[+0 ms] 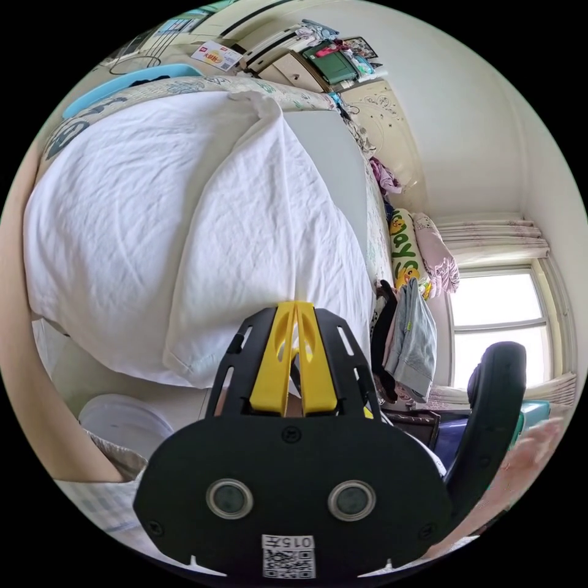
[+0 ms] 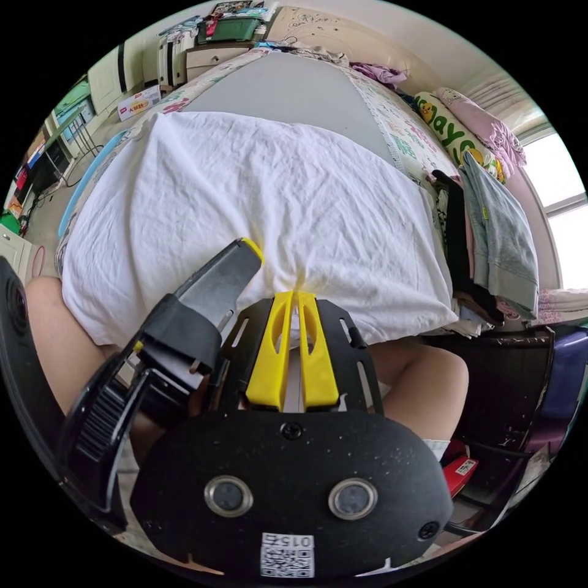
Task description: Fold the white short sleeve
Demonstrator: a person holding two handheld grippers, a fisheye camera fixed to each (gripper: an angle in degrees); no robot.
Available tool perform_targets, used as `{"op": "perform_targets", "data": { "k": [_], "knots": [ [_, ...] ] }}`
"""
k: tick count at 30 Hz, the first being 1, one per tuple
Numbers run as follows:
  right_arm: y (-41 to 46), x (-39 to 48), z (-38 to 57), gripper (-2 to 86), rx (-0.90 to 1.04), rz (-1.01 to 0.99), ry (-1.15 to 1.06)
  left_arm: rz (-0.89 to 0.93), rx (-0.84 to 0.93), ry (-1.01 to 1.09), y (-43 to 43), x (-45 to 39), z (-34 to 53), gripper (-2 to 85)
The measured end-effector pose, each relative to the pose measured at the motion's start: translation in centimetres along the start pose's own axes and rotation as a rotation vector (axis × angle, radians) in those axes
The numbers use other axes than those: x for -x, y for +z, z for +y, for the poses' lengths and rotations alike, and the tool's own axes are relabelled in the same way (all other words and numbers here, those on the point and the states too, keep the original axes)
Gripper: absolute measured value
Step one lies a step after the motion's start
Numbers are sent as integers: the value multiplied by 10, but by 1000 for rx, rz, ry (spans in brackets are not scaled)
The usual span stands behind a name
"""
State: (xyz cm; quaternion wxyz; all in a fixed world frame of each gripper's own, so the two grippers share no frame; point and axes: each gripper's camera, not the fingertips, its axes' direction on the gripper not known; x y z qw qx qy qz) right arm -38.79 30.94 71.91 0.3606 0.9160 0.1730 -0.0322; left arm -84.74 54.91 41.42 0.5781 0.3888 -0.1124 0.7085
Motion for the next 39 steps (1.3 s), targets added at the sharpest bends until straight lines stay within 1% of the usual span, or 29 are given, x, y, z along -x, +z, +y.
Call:
{"op": "perform_targets", "data": {
  "k": [9,13,15,17,24,26,31,33,34,36,39],
  "knots": [
    [-3,-15,-3,4,-7,-54,77,-76,30,75,1,-11,-15,-8],
    [-3,-21,-13,4,38,-71,87,-110,54,69,3,-13,-26,-8],
    [-3,-22,-18,4,67,-68,45,-123,60,71,3,-15,-31,-8],
    [-4,-20,-22,4,84,-46,-59,-159,68,103,5,-20,-32,-8],
    [-5,-31,-30,1,122,-70,-89,-181,95,131,1,-2,-37,-4],
    [-6,-29,-31,-2,132,-34,-164,-221,85,176,-4,1,-34,-3],
    [-11,-28,-19,-6,83,29,-262,-295,70,270,-19,6,-33,-3],
    [-12,-26,-11,-6,50,72,-299,-294,66,297,-26,15,-36,-3],
    [-14,-29,-8,-6,33,75,-277,-271,78,317,-30,23,-40,-3],
    [-16,-42,-4,-6,15,26,-220,-213,99,337,-38,39,-47,-4],
    [-19,-73,-1,-5,4,-110,-155,-120,52,389,-66,63,-54,-4]
  ]
}}
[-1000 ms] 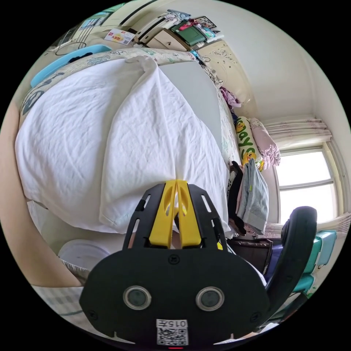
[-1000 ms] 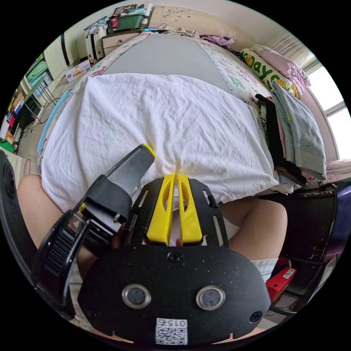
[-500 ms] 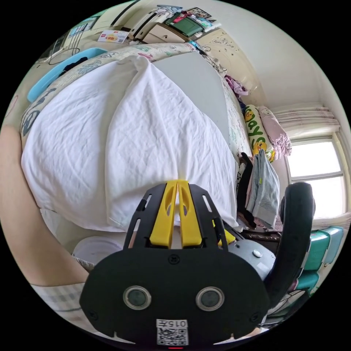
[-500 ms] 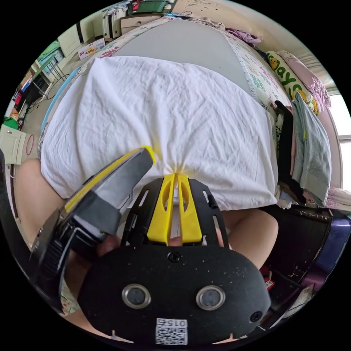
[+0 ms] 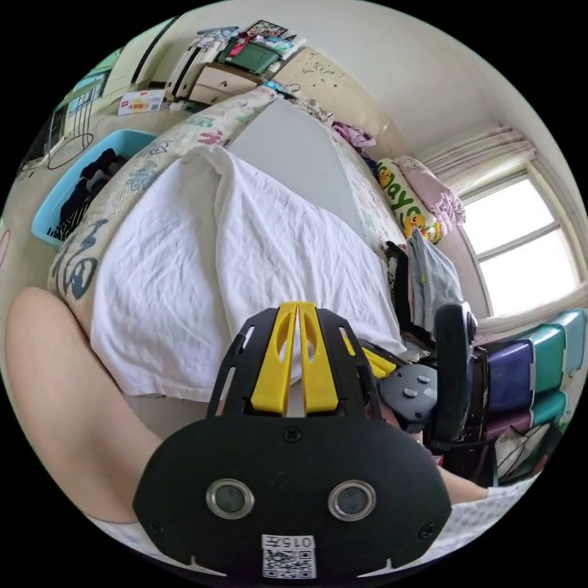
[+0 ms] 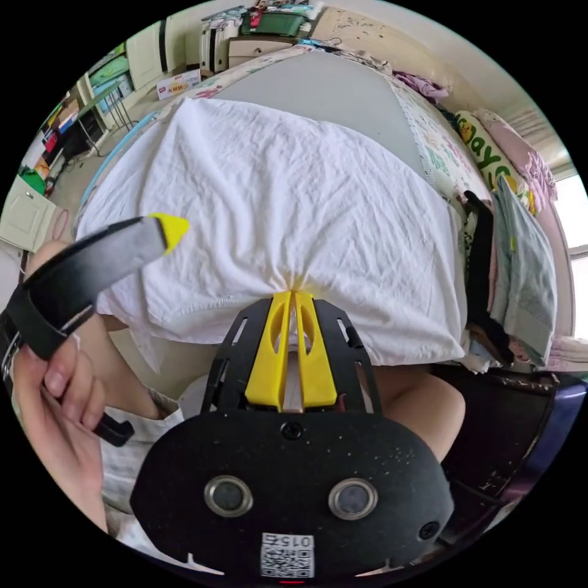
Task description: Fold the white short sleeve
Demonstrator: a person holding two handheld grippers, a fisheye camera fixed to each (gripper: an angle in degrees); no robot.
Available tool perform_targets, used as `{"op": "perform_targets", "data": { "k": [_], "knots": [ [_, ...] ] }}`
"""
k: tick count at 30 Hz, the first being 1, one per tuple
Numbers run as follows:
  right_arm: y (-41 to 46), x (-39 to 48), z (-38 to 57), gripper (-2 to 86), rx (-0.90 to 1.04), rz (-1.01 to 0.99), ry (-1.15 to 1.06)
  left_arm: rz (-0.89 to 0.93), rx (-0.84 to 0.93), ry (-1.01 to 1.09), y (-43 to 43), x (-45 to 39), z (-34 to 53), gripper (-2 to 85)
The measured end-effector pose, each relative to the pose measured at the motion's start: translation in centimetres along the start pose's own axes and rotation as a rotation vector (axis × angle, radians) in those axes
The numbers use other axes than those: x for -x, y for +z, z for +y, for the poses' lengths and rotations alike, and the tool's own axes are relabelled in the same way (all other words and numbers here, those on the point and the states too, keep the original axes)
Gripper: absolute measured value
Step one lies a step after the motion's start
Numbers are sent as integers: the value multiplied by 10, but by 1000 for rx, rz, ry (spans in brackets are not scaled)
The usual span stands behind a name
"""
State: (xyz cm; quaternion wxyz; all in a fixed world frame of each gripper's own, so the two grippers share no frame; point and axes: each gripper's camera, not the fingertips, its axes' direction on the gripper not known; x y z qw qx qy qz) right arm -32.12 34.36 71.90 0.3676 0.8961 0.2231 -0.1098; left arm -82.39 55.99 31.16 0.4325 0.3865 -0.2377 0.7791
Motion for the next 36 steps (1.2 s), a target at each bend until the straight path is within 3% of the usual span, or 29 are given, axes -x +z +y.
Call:
{"op": "perform_targets", "data": {
  "k": [3,5,8,12,16,20,24,29,36],
  "knots": [
    [-3,-26,7,-5,-4,-113,88,90,-117,144,-27,20,9,-5],
    [-5,-47,13,-5,3,-200,276,51,-215,177,-45,34,18,-6],
    [-9,-54,18,-5,4,-189,111,87,-265,195,-64,53,29,-6],
    [-11,-79,39,-5,-58,-298,157,209,-267,156,-77,87,35,2],
    [-6,-118,83,0,-266,-496,78,184,-409,215,-102,110,57,67],
    [-18,-159,102,39,-266,-726,158,149,-412,169,-109,141,59,93],
    [-72,-142,128,74,-476,-634,58,109,-371,85,-100,179,34,100],
    [-92,-53,109,116,-378,-550,-289,114,-276,-17,-56,224,-48,89],
    [-71,3,90,111,-197,-412,-402,78,-113,-175,9,266,-141,102]
  ]
}}
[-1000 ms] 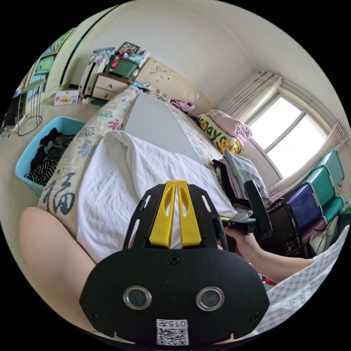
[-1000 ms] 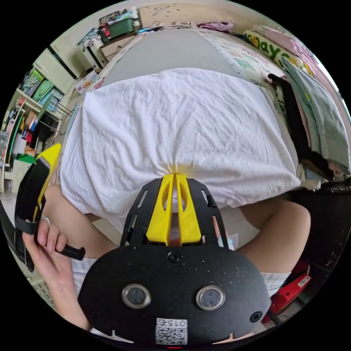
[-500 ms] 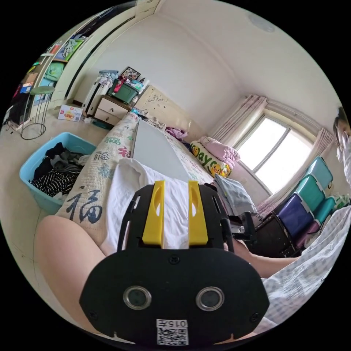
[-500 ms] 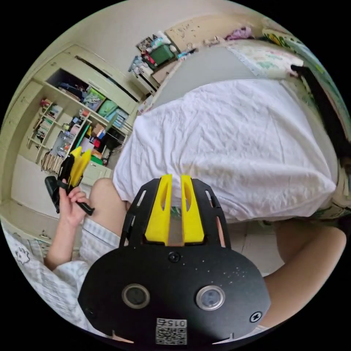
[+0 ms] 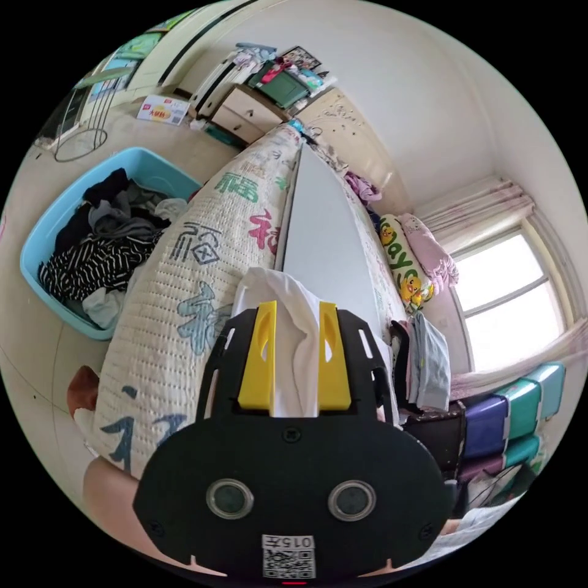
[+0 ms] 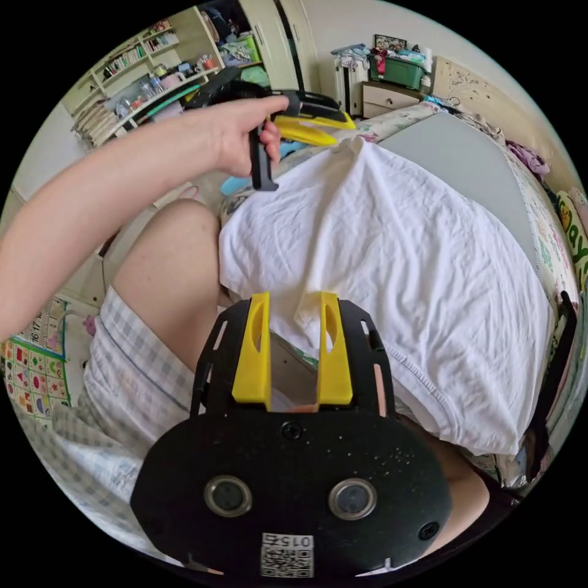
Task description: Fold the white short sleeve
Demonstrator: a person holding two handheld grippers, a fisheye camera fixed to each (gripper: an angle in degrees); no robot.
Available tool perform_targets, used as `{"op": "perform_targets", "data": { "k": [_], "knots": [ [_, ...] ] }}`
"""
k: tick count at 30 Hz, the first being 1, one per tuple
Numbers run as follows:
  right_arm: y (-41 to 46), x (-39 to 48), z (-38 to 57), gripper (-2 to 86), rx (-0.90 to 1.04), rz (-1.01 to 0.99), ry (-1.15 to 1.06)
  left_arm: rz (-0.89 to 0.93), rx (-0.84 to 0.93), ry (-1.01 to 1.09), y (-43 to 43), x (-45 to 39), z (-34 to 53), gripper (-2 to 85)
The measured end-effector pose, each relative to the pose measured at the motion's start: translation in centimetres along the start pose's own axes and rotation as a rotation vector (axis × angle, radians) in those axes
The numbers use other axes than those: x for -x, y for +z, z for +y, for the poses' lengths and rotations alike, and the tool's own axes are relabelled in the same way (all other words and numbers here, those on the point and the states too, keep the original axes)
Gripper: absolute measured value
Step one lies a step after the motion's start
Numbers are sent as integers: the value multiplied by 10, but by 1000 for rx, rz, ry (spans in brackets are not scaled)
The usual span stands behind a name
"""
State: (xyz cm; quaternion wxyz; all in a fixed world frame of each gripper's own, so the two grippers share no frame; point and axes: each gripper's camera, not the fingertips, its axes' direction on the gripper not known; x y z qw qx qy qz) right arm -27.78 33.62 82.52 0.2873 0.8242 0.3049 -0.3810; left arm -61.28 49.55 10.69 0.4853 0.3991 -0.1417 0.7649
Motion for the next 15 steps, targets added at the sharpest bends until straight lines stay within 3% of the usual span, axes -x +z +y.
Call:
{"op": "perform_targets", "data": {
  "k": [5,8,15],
  "knots": [
    [-9,-10,-3,13,26,57,22,-6,28,-66,34,16,-36,83],
    [-28,-17,2,0,-1,0,21,14,39,-37,35,12,-52,25],
    [-52,-34,-1,-3,-19,-146,5,-69,104,111,21,2,-76,5]
  ]
}}
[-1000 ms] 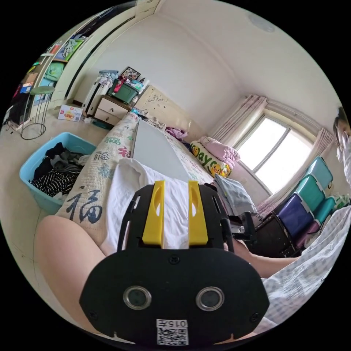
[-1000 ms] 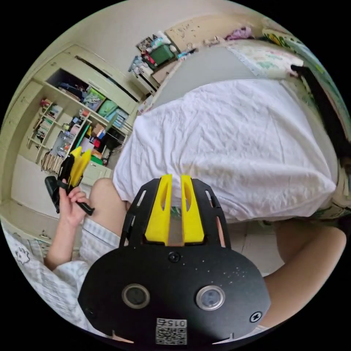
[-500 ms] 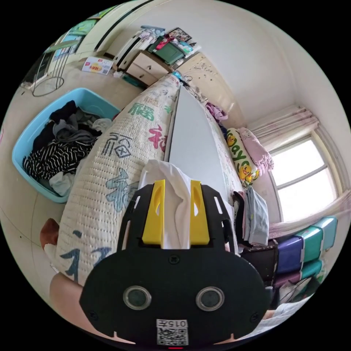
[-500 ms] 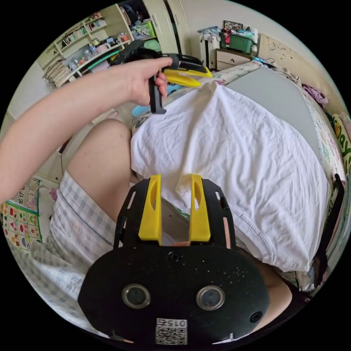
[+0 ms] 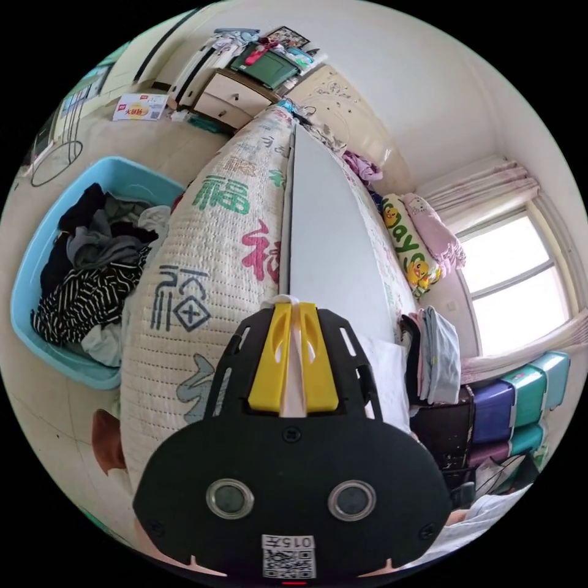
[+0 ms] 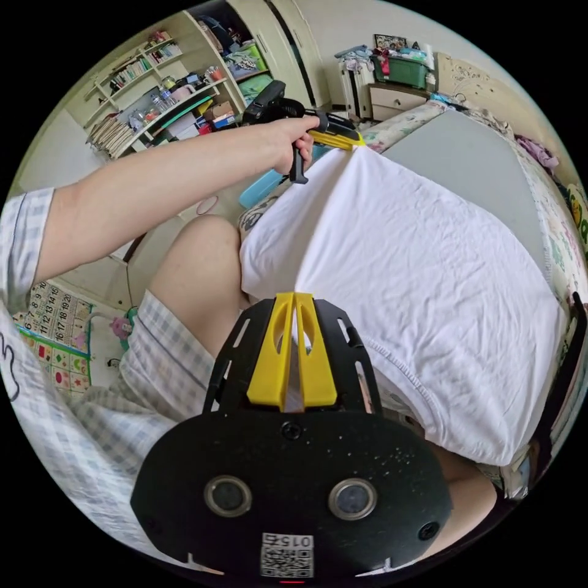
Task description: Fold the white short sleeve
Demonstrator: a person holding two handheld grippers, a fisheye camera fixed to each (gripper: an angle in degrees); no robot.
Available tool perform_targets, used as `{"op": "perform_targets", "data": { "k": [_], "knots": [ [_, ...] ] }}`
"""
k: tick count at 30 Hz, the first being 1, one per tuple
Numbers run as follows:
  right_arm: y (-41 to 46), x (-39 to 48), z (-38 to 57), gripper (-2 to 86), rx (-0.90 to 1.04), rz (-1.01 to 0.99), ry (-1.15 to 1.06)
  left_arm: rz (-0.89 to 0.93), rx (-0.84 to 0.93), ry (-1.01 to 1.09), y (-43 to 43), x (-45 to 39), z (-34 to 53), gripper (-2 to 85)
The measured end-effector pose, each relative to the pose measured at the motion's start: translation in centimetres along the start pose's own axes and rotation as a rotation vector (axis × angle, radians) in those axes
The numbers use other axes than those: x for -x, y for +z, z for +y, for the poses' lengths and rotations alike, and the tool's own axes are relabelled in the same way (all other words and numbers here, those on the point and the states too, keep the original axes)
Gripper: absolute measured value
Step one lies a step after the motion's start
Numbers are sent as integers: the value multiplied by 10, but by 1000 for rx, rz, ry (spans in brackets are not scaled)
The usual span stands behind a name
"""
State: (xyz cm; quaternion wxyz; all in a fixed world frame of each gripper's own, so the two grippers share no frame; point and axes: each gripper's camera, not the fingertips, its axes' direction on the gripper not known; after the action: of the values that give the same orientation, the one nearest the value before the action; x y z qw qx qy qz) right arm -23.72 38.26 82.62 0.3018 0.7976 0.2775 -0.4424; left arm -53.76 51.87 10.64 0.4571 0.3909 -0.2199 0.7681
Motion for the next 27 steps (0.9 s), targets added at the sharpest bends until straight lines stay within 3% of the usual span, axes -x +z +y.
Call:
{"op": "perform_targets", "data": {
  "k": [8,13,16,22,24,27],
  "knots": [
    [12,-19,-9,68,107,-25,4,-196,73,141,-7,-24,11,14],
    [-21,-33,20,82,127,-221,-2,-163,-68,111,-88,-32,55,24],
    [-62,-66,59,77,21,-243,107,-95,-296,156,-176,-41,117,46],
    [-147,-162,143,76,-234,-51,486,-57,-713,267,-288,-85,263,85],
    [-161,-185,161,101,-259,-14,576,12,-711,291,-289,-94,289,91],
    [-167,-211,175,149,-262,0,686,142,-548,117,-262,-91,307,90]
  ]
}}
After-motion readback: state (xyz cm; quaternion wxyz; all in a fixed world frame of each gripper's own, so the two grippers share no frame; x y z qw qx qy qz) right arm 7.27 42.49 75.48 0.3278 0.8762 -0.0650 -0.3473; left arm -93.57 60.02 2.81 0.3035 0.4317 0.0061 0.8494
